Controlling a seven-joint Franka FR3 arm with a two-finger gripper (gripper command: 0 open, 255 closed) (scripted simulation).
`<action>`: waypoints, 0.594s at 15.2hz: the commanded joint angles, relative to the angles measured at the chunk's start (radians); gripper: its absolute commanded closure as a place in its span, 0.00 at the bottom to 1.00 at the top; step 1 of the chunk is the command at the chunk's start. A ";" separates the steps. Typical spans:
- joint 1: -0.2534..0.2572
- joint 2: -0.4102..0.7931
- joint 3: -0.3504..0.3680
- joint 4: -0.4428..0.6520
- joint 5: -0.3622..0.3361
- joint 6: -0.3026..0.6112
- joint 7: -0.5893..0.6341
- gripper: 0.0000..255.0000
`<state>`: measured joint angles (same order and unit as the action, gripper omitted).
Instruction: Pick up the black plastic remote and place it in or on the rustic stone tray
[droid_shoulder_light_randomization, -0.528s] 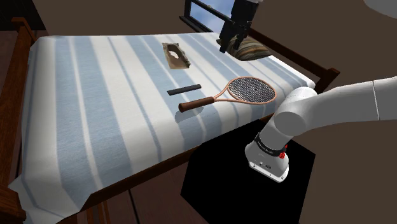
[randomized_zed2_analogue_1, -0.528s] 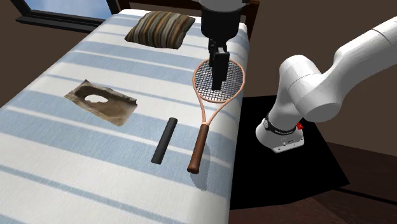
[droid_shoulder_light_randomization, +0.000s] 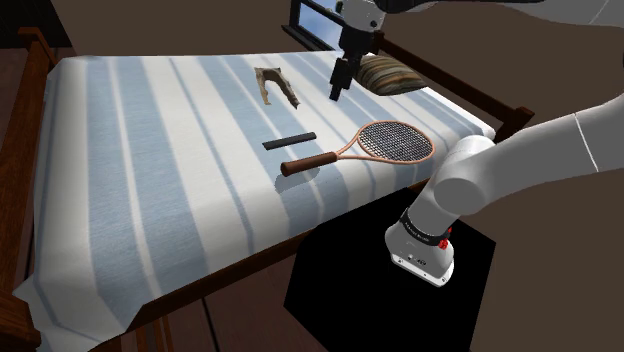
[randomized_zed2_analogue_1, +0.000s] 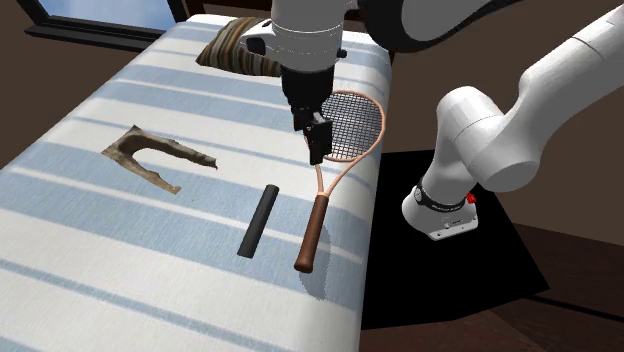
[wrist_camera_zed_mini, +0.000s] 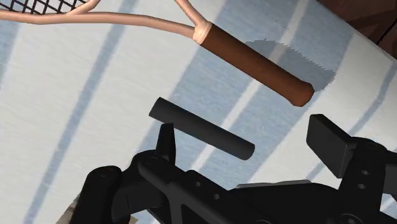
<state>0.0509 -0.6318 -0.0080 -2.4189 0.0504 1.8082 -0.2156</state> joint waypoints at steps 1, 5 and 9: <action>0.026 0.044 -0.010 -0.025 -0.018 0.074 -0.094 0.00; 0.071 0.164 -0.032 -0.040 -0.051 0.218 -0.274 0.00; 0.114 0.296 -0.048 -0.037 -0.077 0.359 -0.447 0.00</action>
<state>0.1540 -0.3772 -0.0512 -2.4584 -0.0201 2.1230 -0.6127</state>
